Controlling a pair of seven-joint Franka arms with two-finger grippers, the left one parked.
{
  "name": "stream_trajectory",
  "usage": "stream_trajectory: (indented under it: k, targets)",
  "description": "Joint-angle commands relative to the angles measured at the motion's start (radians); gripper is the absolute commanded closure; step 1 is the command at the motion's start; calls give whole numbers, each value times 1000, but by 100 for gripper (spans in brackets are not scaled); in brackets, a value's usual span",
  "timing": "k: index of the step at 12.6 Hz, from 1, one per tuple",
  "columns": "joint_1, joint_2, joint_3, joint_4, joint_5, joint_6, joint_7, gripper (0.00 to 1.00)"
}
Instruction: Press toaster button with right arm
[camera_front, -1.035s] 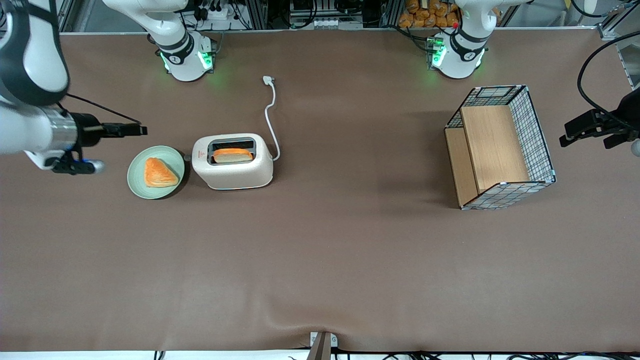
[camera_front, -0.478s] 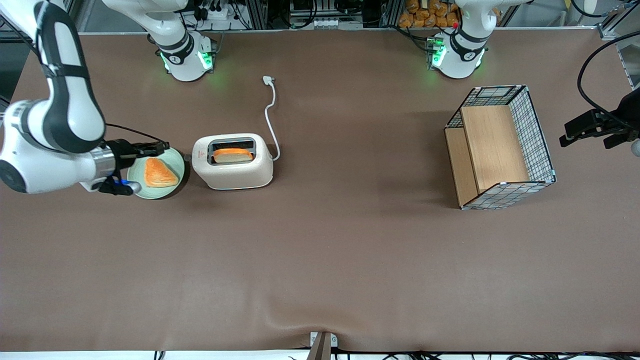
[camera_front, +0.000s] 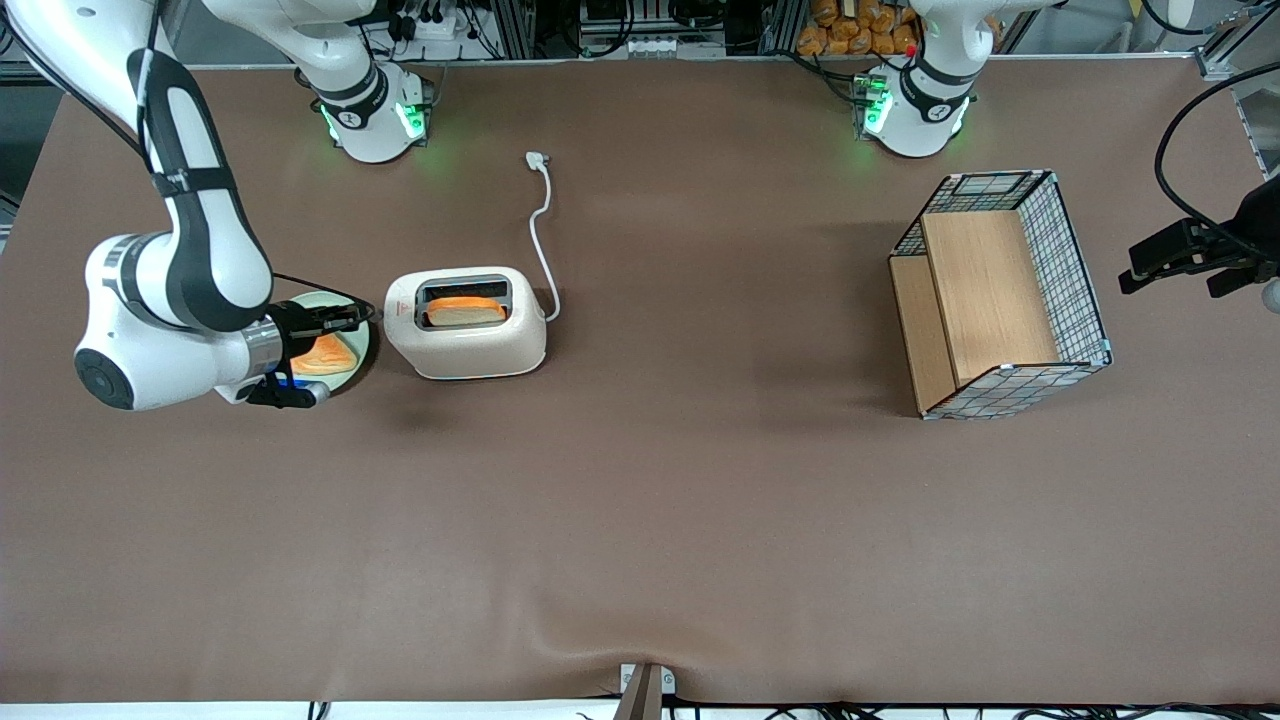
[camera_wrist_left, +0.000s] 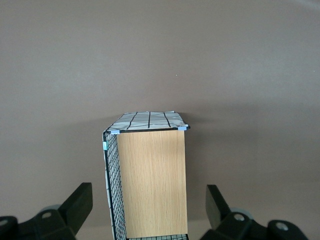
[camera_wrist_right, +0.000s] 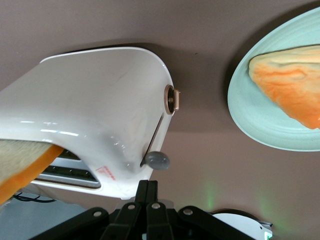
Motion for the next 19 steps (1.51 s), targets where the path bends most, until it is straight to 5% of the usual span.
stream_trajectory:
  k: [1, 19]
  targets:
    - [-6, 36, 2, 9, 25, 0, -14, 100]
    - [-60, 208, 1, -8, 149, 89, -165, 100]
